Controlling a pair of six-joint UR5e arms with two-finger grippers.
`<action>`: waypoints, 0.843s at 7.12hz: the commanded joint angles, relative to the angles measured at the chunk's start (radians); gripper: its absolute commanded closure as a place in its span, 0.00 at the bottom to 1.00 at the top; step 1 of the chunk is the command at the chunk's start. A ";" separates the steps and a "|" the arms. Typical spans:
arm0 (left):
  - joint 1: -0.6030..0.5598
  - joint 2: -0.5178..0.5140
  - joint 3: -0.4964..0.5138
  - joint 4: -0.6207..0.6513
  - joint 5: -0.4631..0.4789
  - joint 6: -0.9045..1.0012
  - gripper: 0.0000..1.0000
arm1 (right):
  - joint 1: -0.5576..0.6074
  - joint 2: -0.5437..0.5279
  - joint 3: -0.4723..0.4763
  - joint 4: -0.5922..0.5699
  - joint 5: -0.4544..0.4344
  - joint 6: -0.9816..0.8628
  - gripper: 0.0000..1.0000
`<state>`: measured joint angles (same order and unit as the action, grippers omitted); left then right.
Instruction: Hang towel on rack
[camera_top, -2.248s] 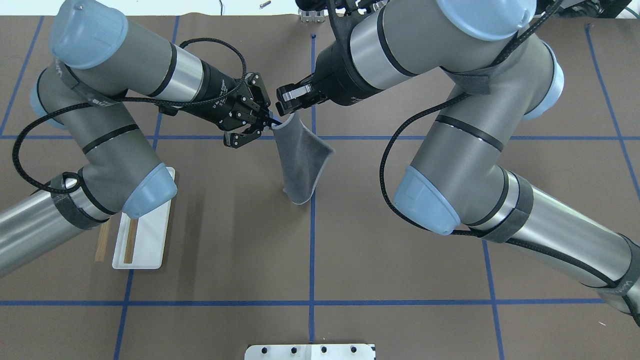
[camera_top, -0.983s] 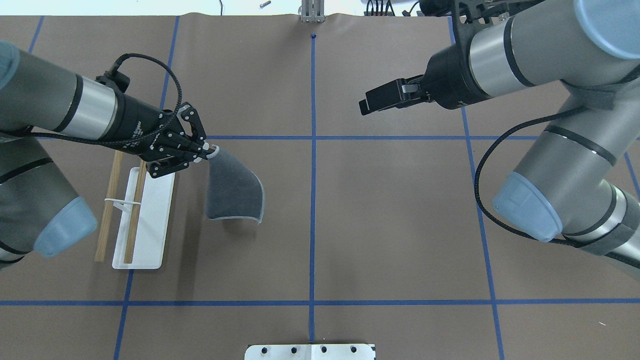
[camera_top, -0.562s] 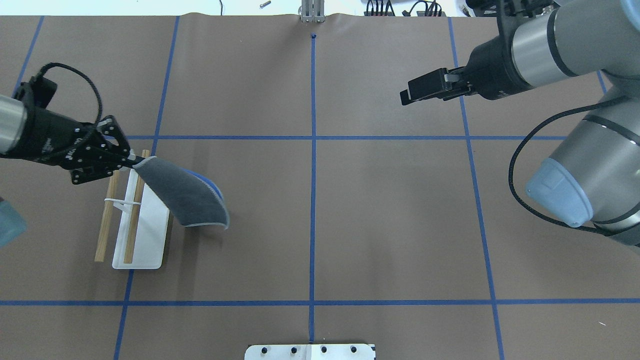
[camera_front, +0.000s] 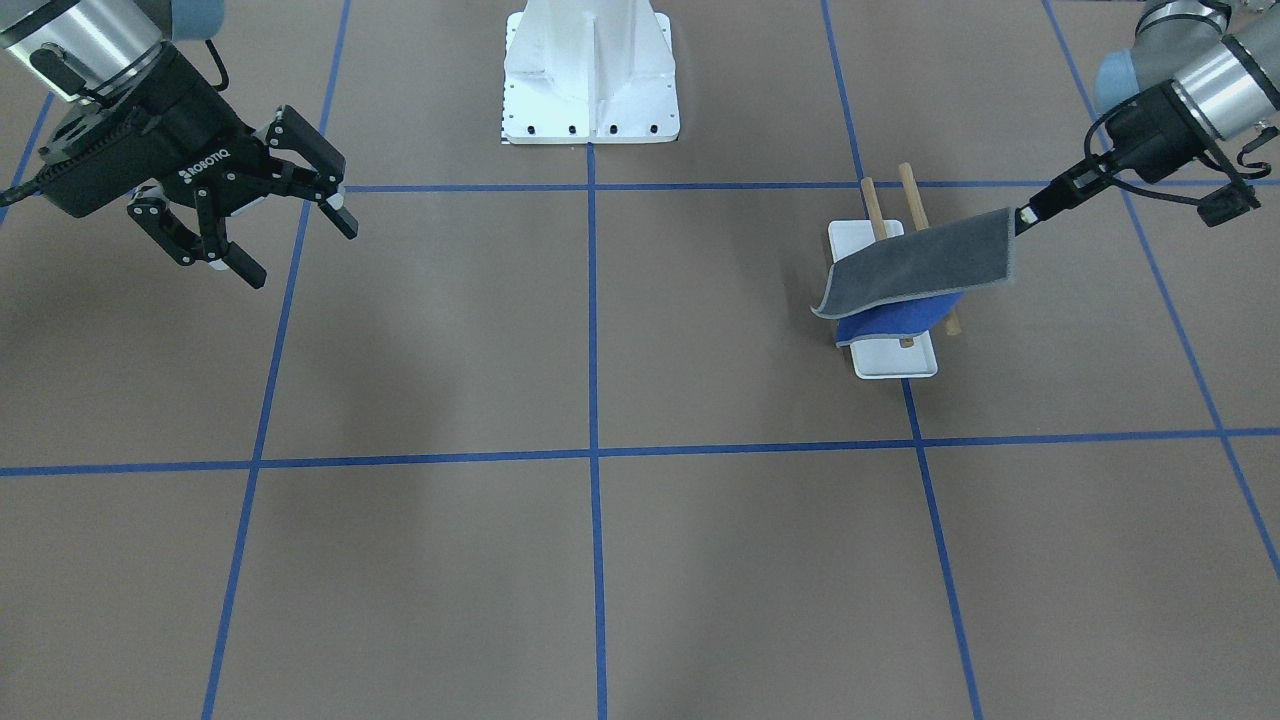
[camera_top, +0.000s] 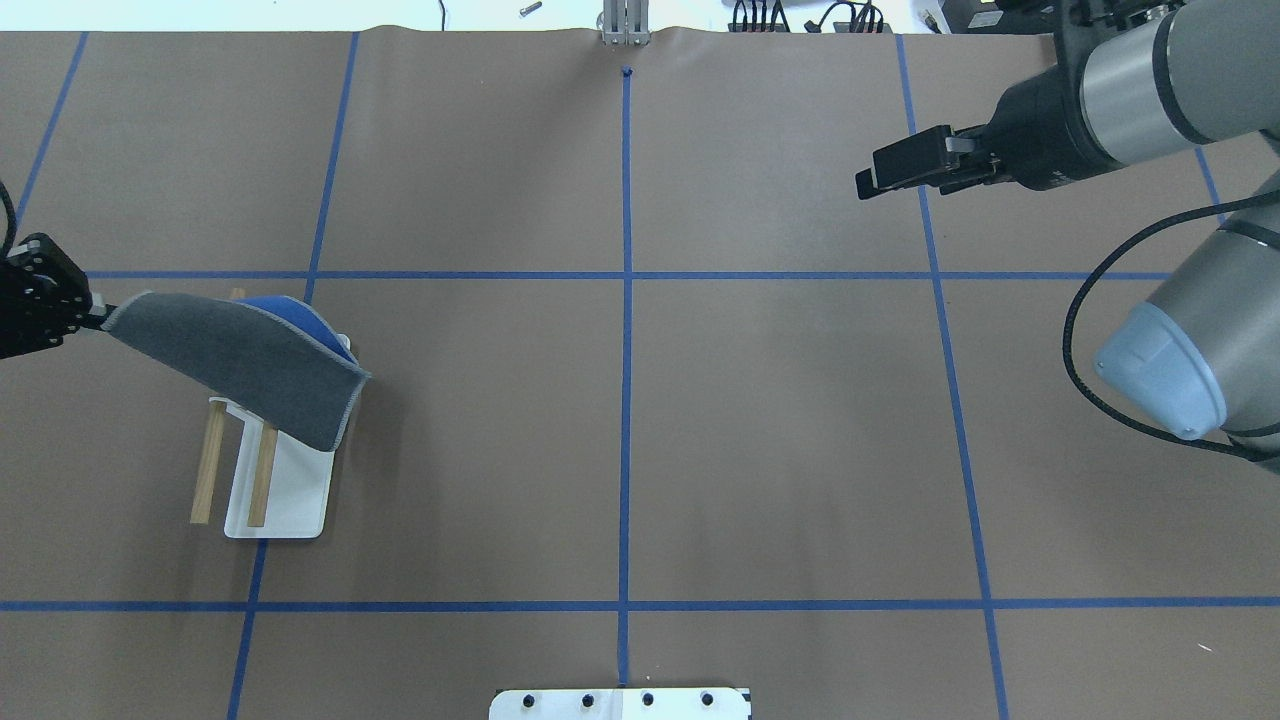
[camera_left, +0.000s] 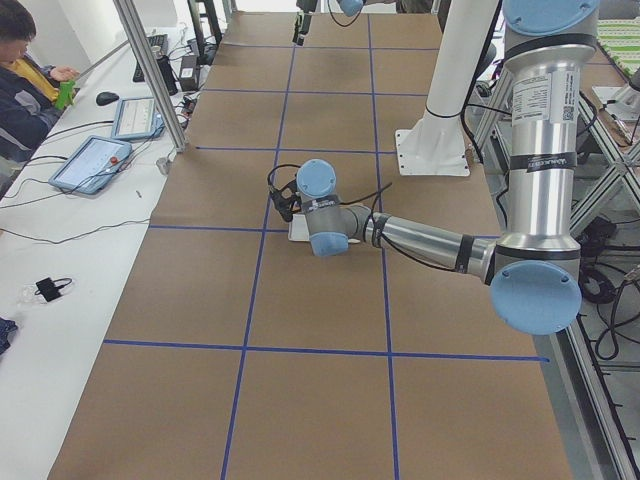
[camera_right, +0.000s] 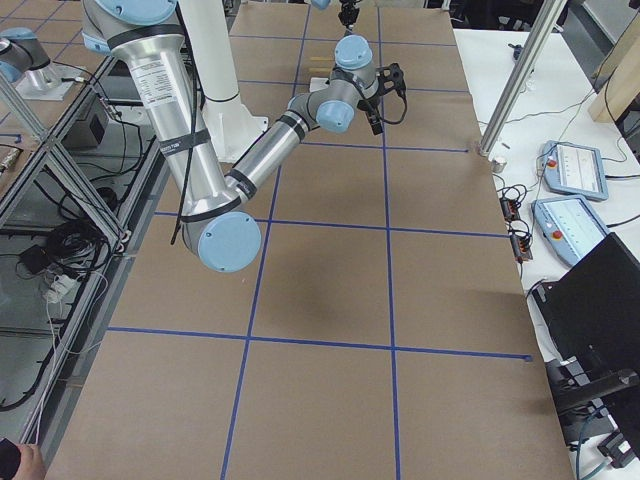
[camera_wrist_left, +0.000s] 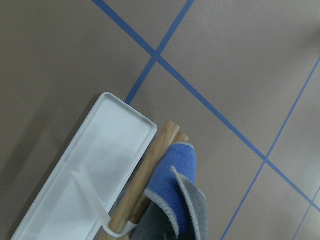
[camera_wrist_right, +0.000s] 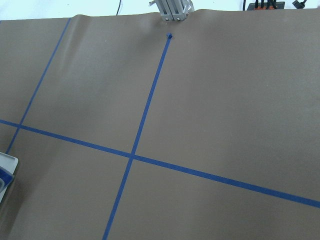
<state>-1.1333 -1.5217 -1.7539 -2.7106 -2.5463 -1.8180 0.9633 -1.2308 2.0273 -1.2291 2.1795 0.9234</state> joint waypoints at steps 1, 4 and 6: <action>-0.063 0.006 0.030 -0.020 -0.055 0.029 1.00 | 0.015 -0.019 -0.002 0.000 0.000 -0.003 0.00; -0.106 0.015 0.033 -0.055 -0.085 0.029 1.00 | 0.023 -0.022 -0.004 -0.001 -0.004 -0.003 0.00; -0.103 0.017 0.050 -0.055 -0.078 0.029 0.98 | 0.026 -0.029 -0.004 0.000 -0.003 -0.003 0.00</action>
<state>-1.2372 -1.5059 -1.7129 -2.7654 -2.6270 -1.7887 0.9873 -1.2567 2.0236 -1.2291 2.1772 0.9204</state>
